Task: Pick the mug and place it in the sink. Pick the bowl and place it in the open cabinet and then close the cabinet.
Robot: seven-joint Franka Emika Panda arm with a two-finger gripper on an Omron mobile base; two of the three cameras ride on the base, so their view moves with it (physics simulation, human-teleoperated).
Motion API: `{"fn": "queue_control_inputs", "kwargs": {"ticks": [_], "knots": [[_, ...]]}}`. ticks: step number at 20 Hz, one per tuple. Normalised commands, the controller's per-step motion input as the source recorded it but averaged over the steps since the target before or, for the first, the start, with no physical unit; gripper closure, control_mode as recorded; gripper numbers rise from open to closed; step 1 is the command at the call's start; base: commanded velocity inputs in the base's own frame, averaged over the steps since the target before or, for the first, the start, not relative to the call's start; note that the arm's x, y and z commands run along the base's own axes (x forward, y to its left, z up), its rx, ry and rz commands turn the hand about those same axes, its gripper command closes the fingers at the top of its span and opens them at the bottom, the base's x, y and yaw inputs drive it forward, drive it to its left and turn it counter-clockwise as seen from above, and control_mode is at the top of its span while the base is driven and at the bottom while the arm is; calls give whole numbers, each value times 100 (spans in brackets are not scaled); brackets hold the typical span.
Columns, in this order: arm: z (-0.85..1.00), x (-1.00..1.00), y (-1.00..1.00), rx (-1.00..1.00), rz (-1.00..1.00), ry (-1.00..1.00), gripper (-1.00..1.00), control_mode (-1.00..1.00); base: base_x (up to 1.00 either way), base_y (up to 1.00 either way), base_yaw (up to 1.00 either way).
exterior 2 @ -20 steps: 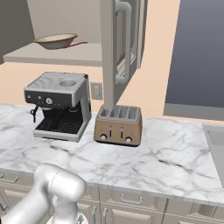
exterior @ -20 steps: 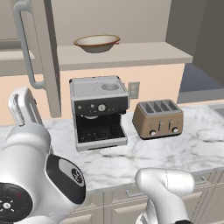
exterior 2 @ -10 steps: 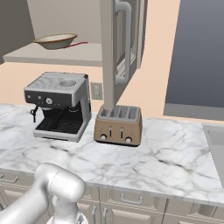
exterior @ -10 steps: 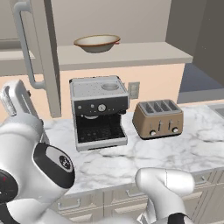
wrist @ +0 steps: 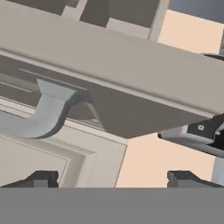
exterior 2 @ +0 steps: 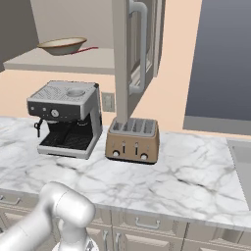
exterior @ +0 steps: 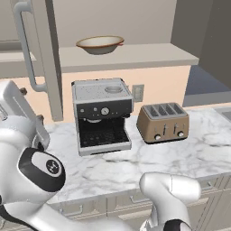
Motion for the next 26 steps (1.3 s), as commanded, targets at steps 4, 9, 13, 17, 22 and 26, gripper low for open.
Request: {"fn": "queue_control_inputs", "kwargs": {"ticks": [4,9,13,17,22,26], "knots": [[0,27,21,0,-10,-3,-100,-100,0,0,0],[1,4,4,1,-10,-3,-100,-100,0,0,0],[0,-6,0,8,-14,-7,-100,-100,0,0,0],[0,-6,-15,16,-11,-4,-100,-100,0,0,0],[0,-5,-42,24,-7,-1,-100,-100,0,0,0],[-1,-8,-74,29,-3,-6,-100,-100,0,0,0]]}}
